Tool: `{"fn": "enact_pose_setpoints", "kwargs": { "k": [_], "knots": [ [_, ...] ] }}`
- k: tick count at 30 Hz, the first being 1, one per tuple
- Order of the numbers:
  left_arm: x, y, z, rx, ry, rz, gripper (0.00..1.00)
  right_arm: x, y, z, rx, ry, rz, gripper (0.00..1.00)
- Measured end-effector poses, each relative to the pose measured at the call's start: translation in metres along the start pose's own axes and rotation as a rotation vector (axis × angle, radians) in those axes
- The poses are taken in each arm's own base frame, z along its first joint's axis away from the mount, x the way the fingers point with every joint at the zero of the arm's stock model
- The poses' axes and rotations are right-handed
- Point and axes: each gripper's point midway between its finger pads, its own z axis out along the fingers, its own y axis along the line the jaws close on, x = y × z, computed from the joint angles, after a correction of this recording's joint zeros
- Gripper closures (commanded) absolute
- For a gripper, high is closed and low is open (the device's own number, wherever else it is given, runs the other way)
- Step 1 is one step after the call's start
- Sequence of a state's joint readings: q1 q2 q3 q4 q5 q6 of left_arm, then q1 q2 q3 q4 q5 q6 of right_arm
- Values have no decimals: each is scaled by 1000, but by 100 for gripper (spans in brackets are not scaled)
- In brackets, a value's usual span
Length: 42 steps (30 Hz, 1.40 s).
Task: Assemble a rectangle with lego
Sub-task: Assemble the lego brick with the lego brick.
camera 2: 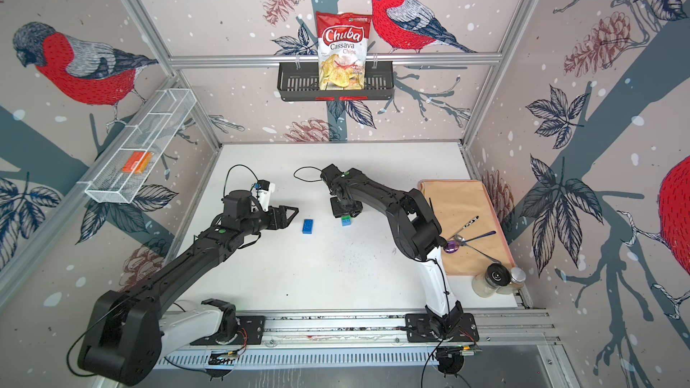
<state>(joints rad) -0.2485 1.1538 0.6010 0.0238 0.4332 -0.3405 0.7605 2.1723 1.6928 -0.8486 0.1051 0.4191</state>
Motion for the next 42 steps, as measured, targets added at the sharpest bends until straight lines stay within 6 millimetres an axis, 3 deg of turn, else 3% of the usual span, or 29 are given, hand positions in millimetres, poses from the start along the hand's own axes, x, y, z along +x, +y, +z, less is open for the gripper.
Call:
{"fn": "enact_pose_setpoints", "kwargs": {
  "k": [16, 26, 30, 31, 32, 42],
  "knots": [
    [-3, -2, -3, 3, -12, 6, 22, 3, 0, 9, 37, -23, 3, 51],
    [-4, 0, -4, -12, -20, 14, 21, 5, -1, 3, 27, -30, 32, 21],
    [-4, 1, -4, -21, -21, 14, 15, -7, 1, -28, -5, -104, 19, 18],
    [-5, 4, -4, -34, -25, 13, 4, -10, 2, -36, -14, -126, 21, 18],
    [-5, 5, -5, -44, -27, 12, 3, -13, 1, -44, -23, -146, 21, 18],
    [4, 18, -1, -176, -3, -77, 9, -25, -19, -136, -103, -371, 34, 20]
  ]
}}
